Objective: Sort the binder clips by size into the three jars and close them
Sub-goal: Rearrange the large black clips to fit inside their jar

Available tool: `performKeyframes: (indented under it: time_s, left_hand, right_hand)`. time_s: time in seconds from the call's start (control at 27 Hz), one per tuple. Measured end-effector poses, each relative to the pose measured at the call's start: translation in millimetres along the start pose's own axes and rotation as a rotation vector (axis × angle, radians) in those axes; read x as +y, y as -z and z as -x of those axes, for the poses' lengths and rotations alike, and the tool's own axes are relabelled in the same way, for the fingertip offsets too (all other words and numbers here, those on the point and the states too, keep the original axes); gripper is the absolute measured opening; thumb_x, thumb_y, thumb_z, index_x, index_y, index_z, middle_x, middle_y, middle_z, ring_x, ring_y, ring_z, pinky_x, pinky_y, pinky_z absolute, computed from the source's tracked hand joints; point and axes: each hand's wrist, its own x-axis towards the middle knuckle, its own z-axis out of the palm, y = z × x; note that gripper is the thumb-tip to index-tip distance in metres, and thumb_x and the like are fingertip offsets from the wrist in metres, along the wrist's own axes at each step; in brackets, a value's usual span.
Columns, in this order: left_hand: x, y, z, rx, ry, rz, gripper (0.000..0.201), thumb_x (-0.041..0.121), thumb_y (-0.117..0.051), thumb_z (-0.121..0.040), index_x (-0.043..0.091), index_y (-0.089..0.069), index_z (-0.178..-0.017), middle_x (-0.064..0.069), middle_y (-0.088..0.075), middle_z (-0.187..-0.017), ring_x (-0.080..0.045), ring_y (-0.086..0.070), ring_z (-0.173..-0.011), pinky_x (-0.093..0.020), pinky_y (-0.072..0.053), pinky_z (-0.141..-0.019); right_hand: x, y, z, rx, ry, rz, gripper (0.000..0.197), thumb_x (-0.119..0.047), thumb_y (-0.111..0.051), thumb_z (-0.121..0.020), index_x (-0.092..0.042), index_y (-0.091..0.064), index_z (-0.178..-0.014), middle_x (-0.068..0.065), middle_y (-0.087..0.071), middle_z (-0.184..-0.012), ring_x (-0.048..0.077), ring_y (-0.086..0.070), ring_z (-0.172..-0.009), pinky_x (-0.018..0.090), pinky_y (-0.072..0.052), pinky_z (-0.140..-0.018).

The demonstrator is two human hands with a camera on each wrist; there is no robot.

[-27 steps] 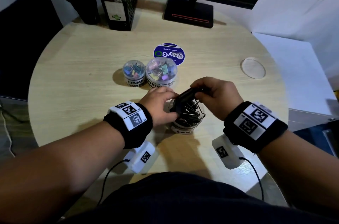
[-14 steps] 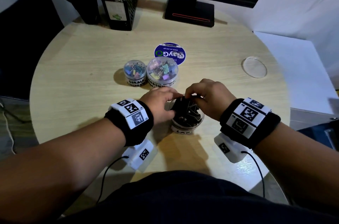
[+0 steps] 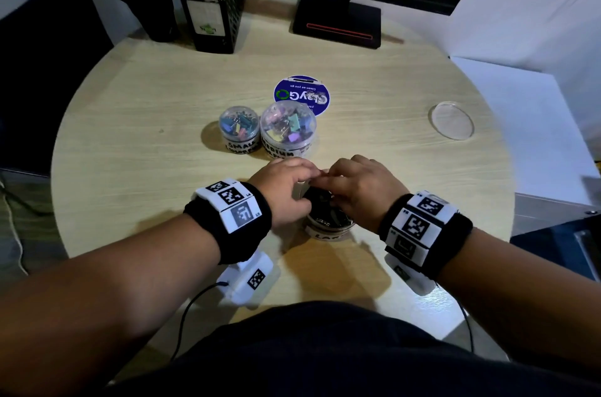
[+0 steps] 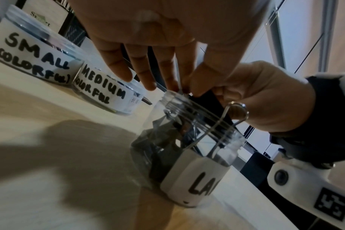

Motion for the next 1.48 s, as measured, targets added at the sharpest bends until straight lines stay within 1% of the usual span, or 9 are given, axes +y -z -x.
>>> performKeyframes:
  time_s: [0.15, 0.33, 0.45, 0.56, 0.67, 0.82, 1.0, 1.22, 1.48]
  left_hand:
    - [1.0, -1.4, -0.4, 0.014, 0.008, 0.013, 0.046, 0.044, -0.068, -0.074, 0.027, -0.064, -0.116, 0.013, -0.054, -0.124, -0.015, -0.045, -0.12, -0.031, -0.032, -0.106]
    - [7.4, -1.6, -4.2, 0.023, 0.022, 0.004, 0.027, 0.036, -0.073, -0.077, 0.026, -0.072, -0.102, 0.015, -0.055, -0.117, -0.011, -0.048, -0.114, -0.026, -0.035, -0.1]
    - [12.4, 0.2, -6.1, 0.014, 0.025, -0.04, 0.026, 0.034, -0.074, -0.076, 0.025, -0.072, -0.1, 0.015, -0.054, -0.117, -0.011, -0.047, -0.113, -0.025, -0.035, -0.098]
    - [12.5, 0.7, -5.3, 0.012, 0.032, -0.04, 0.025, 0.036, -0.074, -0.076, 0.028, -0.072, -0.099, 0.016, -0.054, -0.117, -0.01, -0.047, -0.113, -0.028, -0.037, -0.099]
    - [8.4, -1.2, -3.3, 0.031, 0.008, 0.034, 0.022, 0.03, -0.074, -0.076, 0.023, -0.072, -0.097, 0.012, -0.055, -0.114, -0.012, -0.051, -0.111, -0.025, -0.037, -0.097]
    - [4.7, -4.7, -1.6, 0.073, -0.014, 0.109, 0.02, 0.023, -0.073, -0.078, 0.02, -0.073, -0.098, 0.008, -0.055, -0.112, -0.013, -0.053, -0.109, -0.022, -0.038, -0.095]
    - [7.0, -4.7, -1.8, 0.091, -0.012, 0.128, 0.022, 0.024, -0.073, -0.078, 0.025, -0.072, -0.101, 0.013, -0.05, -0.105, -0.009, -0.052, -0.108, -0.02, -0.036, -0.097]
    - [10.6, -1.6, 0.6, 0.077, -0.042, 0.151, 0.024, 0.019, -0.07, -0.081, 0.024, -0.072, -0.104, 0.007, -0.049, -0.12, -0.006, -0.047, -0.11, -0.009, -0.028, -0.09]
    - [15.3, 3.1, -3.2, 0.008, -0.032, -0.027, 0.03, 0.023, -0.066, -0.082, 0.026, -0.067, -0.112, 0.008, -0.046, -0.135, -0.018, -0.042, -0.124, -0.025, -0.031, -0.105]
  right_hand:
    - [0.3, 8.8, 1.8, -0.138, -0.185, 0.012, 0.036, -0.031, -0.061, -0.083, -0.02, -0.059, -0.117, 0.003, -0.06, -0.113, 0.026, -0.055, -0.106, 0.032, -0.042, -0.084]
    - [-0.2, 2.9, 3.7, -0.169, -0.24, -0.051, 0.032, -0.031, -0.062, -0.084, -0.023, -0.064, -0.115, 0.002, -0.06, -0.115, 0.022, -0.056, -0.108, 0.031, -0.043, -0.087]
    - [1.7, -0.2, 5.3, -0.134, -0.238, -0.094, 0.03, -0.027, -0.065, -0.081, -0.021, -0.068, -0.111, 0.004, -0.063, -0.112, 0.024, -0.058, -0.105, 0.031, -0.044, -0.087]
    - [0.1, -4.2, 8.1, -0.051, -0.174, -0.089, 0.023, -0.026, -0.065, -0.071, -0.02, -0.075, -0.091, 0.004, -0.07, -0.087, 0.031, -0.064, -0.079, 0.031, -0.049, -0.074]
    - [-1.2, -5.7, 12.4, 0.076, -0.086, -0.091, 0.027, -0.032, -0.052, -0.072, -0.019, -0.074, -0.082, 0.003, -0.068, -0.075, 0.028, -0.059, -0.065, 0.028, -0.04, -0.073]
    - [-19.1, -9.8, 25.5, -0.021, -0.078, -0.214, 0.029, -0.045, -0.063, -0.069, -0.017, -0.071, -0.073, 0.003, -0.064, -0.072, 0.024, -0.061, -0.066, 0.026, -0.047, -0.068]
    - [-20.9, -17.0, 24.6, 0.012, -0.093, -0.237, 0.024, -0.032, -0.058, -0.073, -0.012, -0.07, -0.074, 0.008, -0.065, -0.073, 0.028, -0.063, -0.066, 0.03, -0.051, -0.061]
    - [-14.6, -9.1, 23.8, 0.151, -0.183, -0.272, 0.028, -0.029, -0.046, -0.087, -0.004, -0.057, -0.093, 0.018, -0.065, -0.085, 0.036, -0.06, -0.077, 0.028, -0.032, -0.062]
    - [-12.8, -13.1, 22.1, 0.193, -0.128, -0.404, 0.023, -0.023, -0.05, -0.08, -0.001, -0.056, -0.081, 0.002, -0.048, -0.08, 0.024, -0.051, -0.073, 0.022, -0.031, -0.066]
